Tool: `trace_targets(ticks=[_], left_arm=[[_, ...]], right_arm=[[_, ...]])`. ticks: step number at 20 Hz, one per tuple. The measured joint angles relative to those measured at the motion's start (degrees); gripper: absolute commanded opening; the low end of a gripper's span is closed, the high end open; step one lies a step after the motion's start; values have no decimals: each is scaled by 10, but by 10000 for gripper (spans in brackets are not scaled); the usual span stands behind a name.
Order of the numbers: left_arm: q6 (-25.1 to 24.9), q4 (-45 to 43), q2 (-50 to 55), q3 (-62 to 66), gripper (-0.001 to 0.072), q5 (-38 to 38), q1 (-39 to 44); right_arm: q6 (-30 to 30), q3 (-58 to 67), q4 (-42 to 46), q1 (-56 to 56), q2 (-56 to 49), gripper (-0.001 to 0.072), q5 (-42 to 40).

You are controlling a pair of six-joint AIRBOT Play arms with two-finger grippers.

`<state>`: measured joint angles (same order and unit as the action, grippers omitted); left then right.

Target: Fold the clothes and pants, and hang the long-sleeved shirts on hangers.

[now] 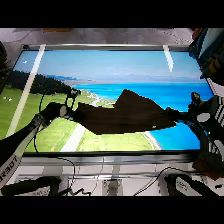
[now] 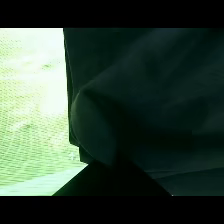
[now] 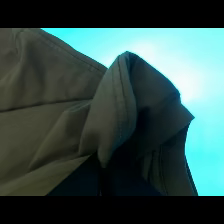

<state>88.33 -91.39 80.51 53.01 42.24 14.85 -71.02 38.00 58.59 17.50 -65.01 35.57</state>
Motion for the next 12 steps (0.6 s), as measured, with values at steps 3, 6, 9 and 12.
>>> trace_targets(ticks=[3,6,9,12], left_arm=[[-17,-13,-9,10,12,27,0],[-45,-76,-45,43,12,72,0],[-57,-140,-113,94,12,90,-7],[-61,-175,-202,143,12,80,-26]], right_arm=[[0,19,9,0,5,22,48],[1,72,28,0,29,22,125],[2,149,35,0,76,22,183],[2,241,38,0,144,22,213]])
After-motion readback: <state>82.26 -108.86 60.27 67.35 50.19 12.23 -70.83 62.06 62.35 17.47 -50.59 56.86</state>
